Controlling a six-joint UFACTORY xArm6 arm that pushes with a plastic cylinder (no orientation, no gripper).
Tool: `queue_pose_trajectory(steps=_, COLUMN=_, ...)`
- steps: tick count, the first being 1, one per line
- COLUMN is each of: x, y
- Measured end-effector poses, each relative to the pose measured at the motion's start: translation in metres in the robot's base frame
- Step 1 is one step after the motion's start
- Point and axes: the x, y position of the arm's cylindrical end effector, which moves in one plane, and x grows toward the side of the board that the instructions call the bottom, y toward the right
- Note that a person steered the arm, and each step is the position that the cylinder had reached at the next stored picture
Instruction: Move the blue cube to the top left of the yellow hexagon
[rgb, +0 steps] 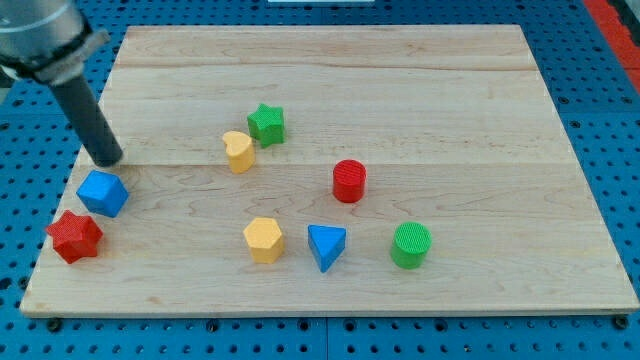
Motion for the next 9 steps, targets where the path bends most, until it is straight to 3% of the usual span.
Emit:
queue_pose_trajectory(steps=1, x=0.042, y=-0.027)
queue_pose_trajectory(steps=2, x=0.07, y=0.018)
queue_pose_trajectory(steps=4, x=0.071, y=0.116)
queue_pose_trajectory(steps=7, x=0.109, y=0.129)
queue_pose_trajectory(steps=9, x=0.077, y=0.145)
